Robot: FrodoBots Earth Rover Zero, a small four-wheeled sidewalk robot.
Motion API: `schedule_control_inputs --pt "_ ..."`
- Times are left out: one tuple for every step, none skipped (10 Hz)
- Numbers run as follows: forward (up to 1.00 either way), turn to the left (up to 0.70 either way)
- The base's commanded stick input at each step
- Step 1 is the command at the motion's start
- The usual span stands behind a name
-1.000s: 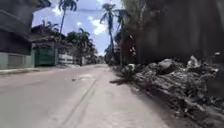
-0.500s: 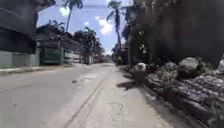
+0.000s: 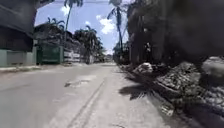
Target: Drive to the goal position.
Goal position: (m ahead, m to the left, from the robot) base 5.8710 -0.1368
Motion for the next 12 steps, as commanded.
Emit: schedule_control_inputs --pt "1.0 0.0" --pt "1.0 0.0" --pt "1.0 0.0" --pt "1.0 0.0" --pt "1.0 0.0" --pt "1.0 0.0" --pt "1.0 0.0" --pt "1.0 0.0" --pt "1.0 -0.26" --pt "1.0 -0.37" --pt "1.0 -0.38" --pt "1.0 -0.39"
